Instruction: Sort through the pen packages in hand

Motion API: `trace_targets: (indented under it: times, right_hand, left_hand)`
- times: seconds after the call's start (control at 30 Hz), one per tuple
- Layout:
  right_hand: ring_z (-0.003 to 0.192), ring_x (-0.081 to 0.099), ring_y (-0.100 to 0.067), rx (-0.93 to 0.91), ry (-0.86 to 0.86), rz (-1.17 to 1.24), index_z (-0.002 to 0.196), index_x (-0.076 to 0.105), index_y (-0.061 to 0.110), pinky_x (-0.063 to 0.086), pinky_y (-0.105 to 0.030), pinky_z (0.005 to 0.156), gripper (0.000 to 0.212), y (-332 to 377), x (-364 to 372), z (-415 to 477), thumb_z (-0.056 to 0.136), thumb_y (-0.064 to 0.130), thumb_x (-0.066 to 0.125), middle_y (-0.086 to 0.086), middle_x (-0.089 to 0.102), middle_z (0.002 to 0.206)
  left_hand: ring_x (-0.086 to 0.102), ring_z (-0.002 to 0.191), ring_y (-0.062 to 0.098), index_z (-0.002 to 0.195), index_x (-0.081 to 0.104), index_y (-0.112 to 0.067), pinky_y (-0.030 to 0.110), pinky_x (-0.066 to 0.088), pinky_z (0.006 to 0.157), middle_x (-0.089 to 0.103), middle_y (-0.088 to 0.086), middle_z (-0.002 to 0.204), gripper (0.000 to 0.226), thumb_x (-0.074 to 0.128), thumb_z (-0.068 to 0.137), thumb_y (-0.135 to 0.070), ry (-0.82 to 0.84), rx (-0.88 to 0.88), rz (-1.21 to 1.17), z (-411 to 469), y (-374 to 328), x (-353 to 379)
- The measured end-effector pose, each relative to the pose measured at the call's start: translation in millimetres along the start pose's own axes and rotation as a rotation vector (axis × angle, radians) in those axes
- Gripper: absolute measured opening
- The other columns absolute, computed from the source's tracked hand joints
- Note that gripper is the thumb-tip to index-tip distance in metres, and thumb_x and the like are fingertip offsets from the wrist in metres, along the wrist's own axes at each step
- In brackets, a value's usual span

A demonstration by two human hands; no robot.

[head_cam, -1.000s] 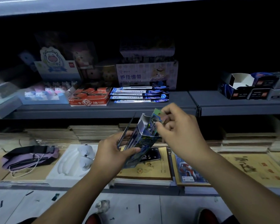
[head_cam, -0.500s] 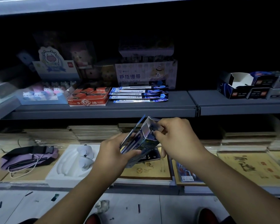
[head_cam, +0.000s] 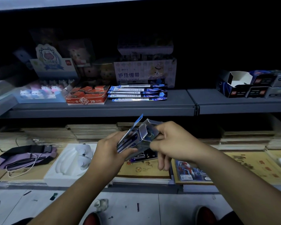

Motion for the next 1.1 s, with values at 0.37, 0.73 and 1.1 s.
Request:
trace_targets:
  times: [0.37,0.73,1.1]
  right_hand:
    - [0.047,0.065,-0.024,0.095,0.093,-0.068,0.13,0.052,0.006,0.052,-0.024,0.048,0.036,-2.2,6.9,1.6,0.101,0.025,0.062,-0.016,0.072,0.063]
    - [0.042,0.061,-0.027,0.037,-0.001,0.145,0.142,0.049,0.009,0.049,-0.021,0.043,0.056,-0.6,-1.4,-0.3,0.107,0.052,0.041,-0.025,0.068,0.06]
    - [0.032,0.055,-0.028,-0.02,-0.175,0.124,0.112,0.051,-0.004,0.037,-0.021,0.035,0.044,3.4,1.4,2.9,0.111,0.036,0.035,-0.029,0.067,0.059]
  left_hand:
    - [0.062,0.092,-0.006,0.117,0.071,-0.03,0.004,0.041,0.076,0.068,-0.02,0.098,0.041,0.085,0.08,-0.018,0.015,0.129,0.005,-1.8,-7.5,-2.1]
    - [0.064,0.106,-0.006,0.114,0.065,-0.039,0.009,0.049,0.08,0.07,-0.025,0.109,0.054,0.091,0.07,-0.021,0.199,-0.111,-0.265,6.1,-6.5,-5.7]
    - [0.068,0.062,-0.001,0.088,0.069,-0.032,0.011,0.046,0.054,0.075,-0.013,0.075,0.031,0.093,0.07,-0.022,0.246,-0.24,-0.225,6.1,-7.5,1.0]
Point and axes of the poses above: each hand's wrist, its own z-axis towards the middle knuckle, its own x-axis out of the palm, y = z × x, the point moved 2 cm from there along z, towards the middle knuckle
